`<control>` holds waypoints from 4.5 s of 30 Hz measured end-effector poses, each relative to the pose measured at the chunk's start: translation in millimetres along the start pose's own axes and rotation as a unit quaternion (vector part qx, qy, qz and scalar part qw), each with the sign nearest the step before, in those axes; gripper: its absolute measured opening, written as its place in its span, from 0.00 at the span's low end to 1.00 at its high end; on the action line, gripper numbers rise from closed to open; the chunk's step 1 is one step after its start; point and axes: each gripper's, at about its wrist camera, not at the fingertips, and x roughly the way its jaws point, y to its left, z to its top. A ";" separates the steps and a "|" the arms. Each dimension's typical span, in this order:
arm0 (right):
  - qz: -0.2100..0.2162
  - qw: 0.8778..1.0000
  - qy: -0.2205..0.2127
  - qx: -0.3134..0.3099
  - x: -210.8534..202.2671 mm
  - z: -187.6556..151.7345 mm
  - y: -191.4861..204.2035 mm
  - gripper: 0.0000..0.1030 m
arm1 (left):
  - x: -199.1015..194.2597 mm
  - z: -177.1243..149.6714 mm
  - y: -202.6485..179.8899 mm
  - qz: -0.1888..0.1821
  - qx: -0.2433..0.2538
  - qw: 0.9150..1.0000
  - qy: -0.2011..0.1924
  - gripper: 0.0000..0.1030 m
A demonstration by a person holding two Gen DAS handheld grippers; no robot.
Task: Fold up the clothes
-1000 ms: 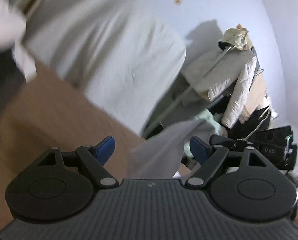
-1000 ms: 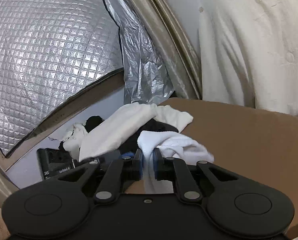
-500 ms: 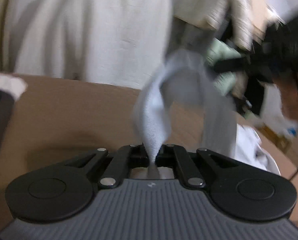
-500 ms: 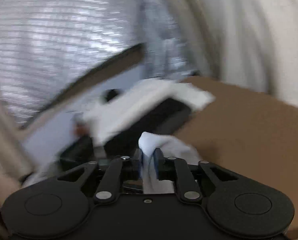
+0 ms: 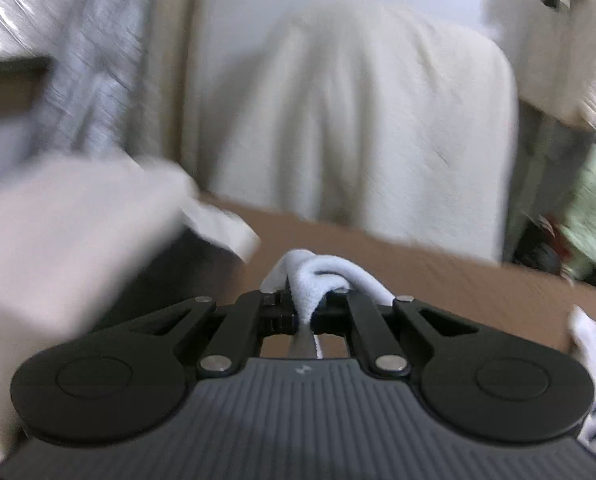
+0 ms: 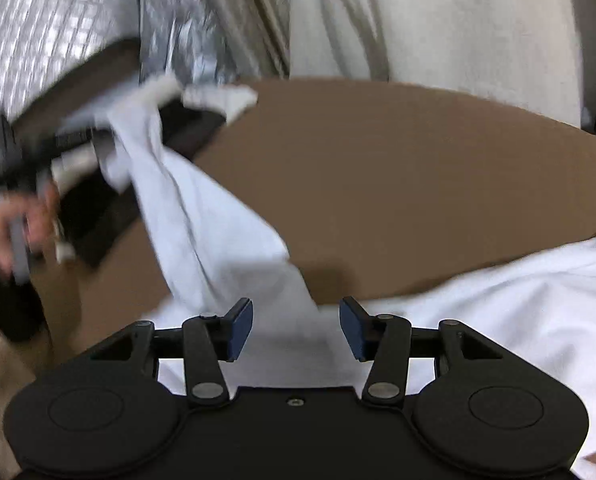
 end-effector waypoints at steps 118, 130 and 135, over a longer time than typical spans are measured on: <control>-0.157 0.932 -0.165 0.282 17.5 102.6 -221.7 0.56 | 166.6 -6.7 -155.7 -0.020 0.112 0.972 0.205 0.40; -0.124 0.987 -0.086 0.055 16.2 4.4 -63.9 0.56 | 52.5 -67.6 -93.4 0.015 -0.001 0.964 0.265 0.54; -0.109 0.992 -0.060 -0.031 20.1 -15.5 -2.2 0.25 | 46.8 -98.5 -59.8 -0.056 -0.103 0.937 0.330 0.52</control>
